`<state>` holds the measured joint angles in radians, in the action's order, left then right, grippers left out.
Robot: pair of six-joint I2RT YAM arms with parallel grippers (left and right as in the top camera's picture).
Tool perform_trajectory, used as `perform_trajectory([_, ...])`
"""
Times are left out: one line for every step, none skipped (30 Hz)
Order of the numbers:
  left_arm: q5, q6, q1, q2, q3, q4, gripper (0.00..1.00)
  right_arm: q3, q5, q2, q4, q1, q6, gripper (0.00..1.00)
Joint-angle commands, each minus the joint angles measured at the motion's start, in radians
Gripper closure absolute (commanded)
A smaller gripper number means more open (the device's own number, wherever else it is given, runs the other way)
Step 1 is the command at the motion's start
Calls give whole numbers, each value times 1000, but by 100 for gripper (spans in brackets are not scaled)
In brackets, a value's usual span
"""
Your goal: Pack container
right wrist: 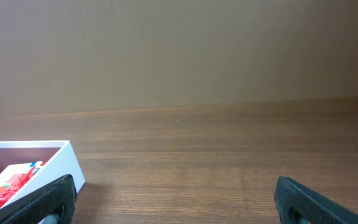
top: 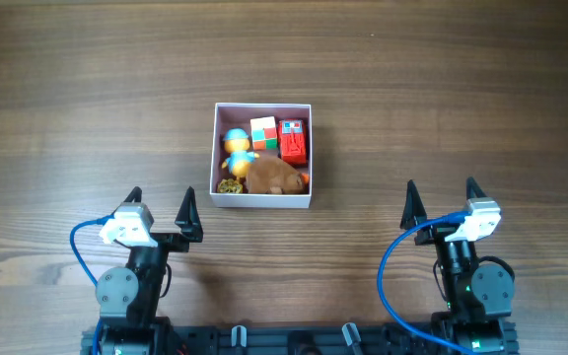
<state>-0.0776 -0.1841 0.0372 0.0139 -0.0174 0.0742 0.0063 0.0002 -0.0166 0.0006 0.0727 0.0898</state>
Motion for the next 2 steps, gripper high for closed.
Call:
perform_trajectory([-19, 20, -1, -7, 10, -3, 0, 0, -10, 0, 6, -5, 18, 0])
perform_trajectory([-19, 20, -1, -7, 10, -3, 0, -1, -10, 0, 6, -5, 18, 0])
